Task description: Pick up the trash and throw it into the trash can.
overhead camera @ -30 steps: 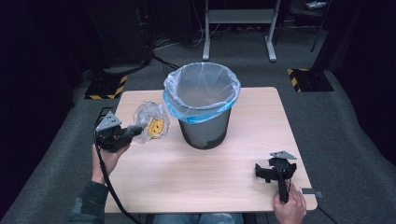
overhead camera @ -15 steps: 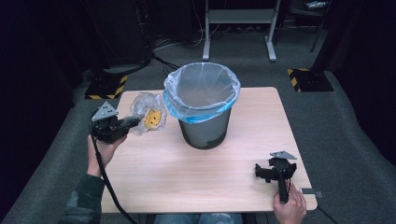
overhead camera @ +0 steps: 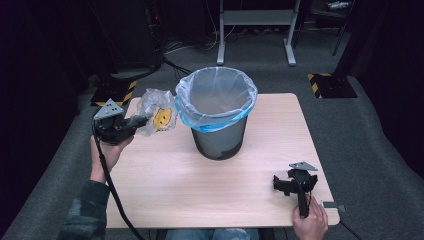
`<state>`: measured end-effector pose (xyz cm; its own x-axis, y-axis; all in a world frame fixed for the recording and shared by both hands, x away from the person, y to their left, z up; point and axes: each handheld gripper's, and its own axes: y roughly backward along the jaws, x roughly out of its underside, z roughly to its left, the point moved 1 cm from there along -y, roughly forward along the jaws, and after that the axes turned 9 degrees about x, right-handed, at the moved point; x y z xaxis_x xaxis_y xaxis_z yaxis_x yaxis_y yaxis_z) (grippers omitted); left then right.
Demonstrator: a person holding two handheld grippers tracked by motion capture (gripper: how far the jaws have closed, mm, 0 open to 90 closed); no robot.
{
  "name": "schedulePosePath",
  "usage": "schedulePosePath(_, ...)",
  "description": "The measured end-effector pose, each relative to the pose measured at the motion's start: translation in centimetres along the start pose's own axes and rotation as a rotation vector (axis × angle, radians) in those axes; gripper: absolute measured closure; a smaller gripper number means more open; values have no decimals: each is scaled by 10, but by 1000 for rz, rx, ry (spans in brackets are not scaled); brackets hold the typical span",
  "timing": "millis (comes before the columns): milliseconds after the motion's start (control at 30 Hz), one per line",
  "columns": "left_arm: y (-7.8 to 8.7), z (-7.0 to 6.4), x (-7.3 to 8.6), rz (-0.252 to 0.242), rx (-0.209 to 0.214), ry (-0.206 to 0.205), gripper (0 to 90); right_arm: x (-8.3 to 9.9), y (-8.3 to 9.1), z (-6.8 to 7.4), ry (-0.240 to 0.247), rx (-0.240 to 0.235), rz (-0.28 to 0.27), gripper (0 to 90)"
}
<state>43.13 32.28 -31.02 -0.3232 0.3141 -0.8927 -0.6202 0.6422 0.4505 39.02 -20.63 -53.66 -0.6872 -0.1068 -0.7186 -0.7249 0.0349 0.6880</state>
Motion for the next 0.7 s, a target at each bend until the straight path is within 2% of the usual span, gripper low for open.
schedulePosePath(100, 2, 0, -10, -2, -7, -14, 856, 0, 0, 0, 0, 0, 0, 0)
schedulePosePath(500, 2, -2, -29, -8, -8, -35, 856, 0, 0, 0, 1, -1, 1, 0)
schedulePosePath(700, -1, -5, -46, -14, -5, -59, 856, 0, 0, 0, 2, -1, 5, 0)
